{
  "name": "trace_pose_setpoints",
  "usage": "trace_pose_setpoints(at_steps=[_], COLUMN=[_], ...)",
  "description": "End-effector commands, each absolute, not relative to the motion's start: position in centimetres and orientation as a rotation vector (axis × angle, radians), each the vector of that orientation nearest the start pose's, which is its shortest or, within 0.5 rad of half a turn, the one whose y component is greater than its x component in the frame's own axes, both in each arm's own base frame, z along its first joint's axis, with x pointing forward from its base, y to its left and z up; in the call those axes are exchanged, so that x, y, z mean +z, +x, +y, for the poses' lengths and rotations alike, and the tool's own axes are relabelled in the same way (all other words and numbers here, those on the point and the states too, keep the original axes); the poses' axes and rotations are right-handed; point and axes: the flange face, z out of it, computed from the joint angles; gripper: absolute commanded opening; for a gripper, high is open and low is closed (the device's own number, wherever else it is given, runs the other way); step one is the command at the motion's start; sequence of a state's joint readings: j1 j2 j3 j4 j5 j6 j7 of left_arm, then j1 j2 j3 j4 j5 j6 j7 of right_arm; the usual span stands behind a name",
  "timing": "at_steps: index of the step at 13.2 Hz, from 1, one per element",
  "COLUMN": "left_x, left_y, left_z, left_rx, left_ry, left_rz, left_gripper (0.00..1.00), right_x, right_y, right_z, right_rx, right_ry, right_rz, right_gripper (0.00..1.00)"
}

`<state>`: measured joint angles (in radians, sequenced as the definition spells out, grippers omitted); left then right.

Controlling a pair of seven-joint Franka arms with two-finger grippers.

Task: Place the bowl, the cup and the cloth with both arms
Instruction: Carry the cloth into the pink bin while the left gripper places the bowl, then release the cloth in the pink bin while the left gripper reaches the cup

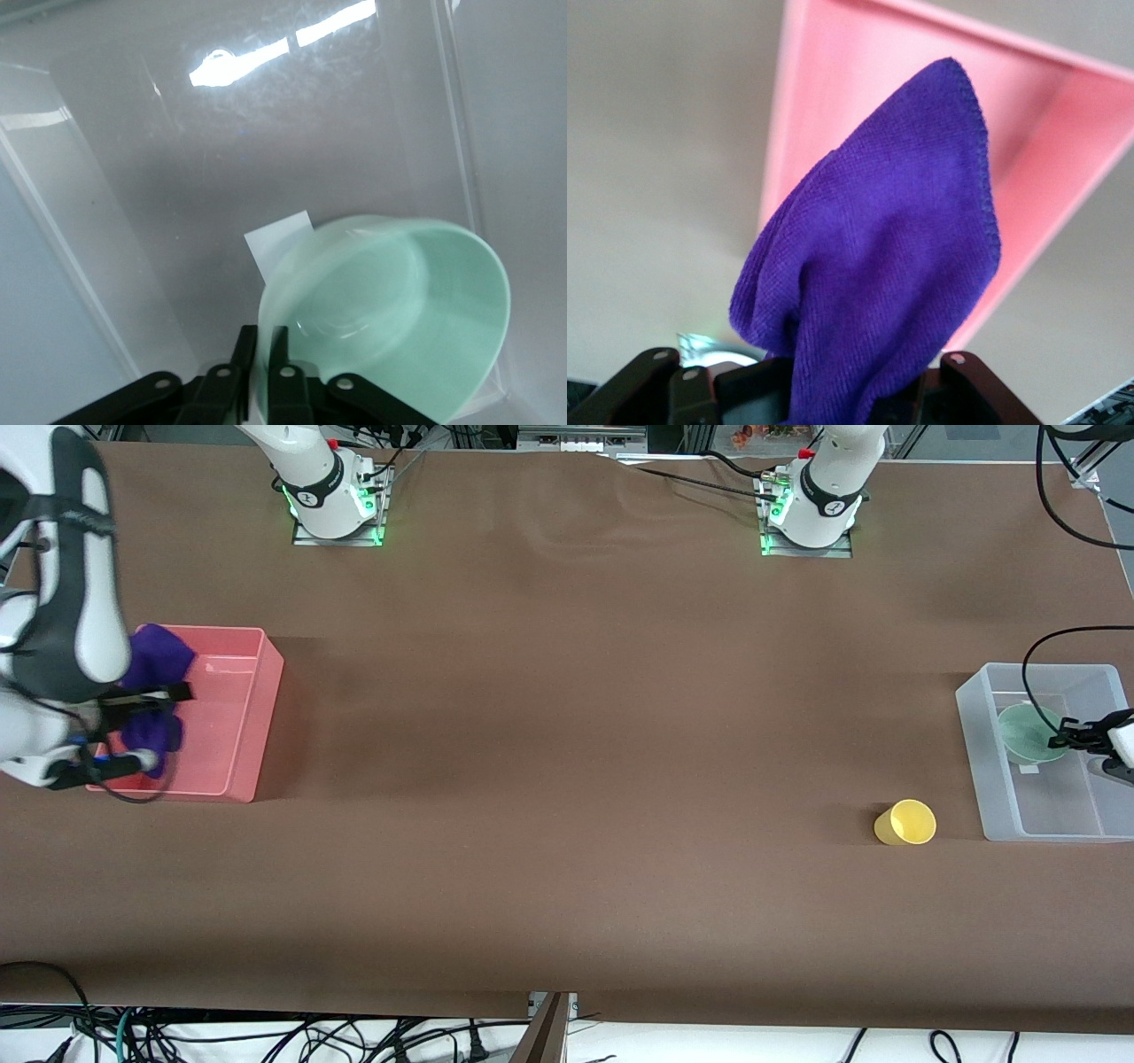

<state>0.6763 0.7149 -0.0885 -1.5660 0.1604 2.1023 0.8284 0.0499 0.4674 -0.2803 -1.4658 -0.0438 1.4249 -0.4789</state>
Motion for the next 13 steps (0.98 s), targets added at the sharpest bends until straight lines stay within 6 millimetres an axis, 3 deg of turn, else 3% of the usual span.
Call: trace_pose_setpoints(at_steps=[1,4,6,8,9,11,12,13], left_x=[26.9,37.0,41.6,42.2,40.9,36.3,33.4,31.1], left_y=[57.4,60.0,62.8,65.2,66.3,69.3,70.4,71.0], left_z=[38.4,32.5,25.7,18.9,15.6,12.2,11.7,11.7], left_rx=[0.251,0.315,0.390,0.397,0.411,0.285,0.214,0.182], left_ry=[-3.113,-3.111,-3.087,-3.080,-3.091,-3.093,-3.095,-3.100], left_rz=[0.555,0.669,0.746,0.638,0.573,0.489,0.488,0.484], left_gripper=[1.00,1.00,1.00,1.00,1.00,1.00,1.00,1.00], right_x=[35.0,28.1,25.0,23.1,22.1,20.3,20.0,20.4], right_y=[58.9,55.8,54.3,53.5,53.1,52.4,52.4,52.8], right_z=[-17.0,-18.5,-18.5,-18.3,-18.2,-17.6,-17.5,-17.4], right_rx=[0.848,0.799,0.764,0.719,0.696,0.642,0.625,0.611], right_ry=[-2.929,-2.919,-2.931,-2.939,-2.952,-2.973,-2.968,-2.968], right_rz=[-0.409,-0.364,-0.354,-0.339,-0.344,-0.333,-0.314,-0.313], right_gripper=[0.00,0.00,0.00,0.00,0.00,0.00,0.27,0.99])
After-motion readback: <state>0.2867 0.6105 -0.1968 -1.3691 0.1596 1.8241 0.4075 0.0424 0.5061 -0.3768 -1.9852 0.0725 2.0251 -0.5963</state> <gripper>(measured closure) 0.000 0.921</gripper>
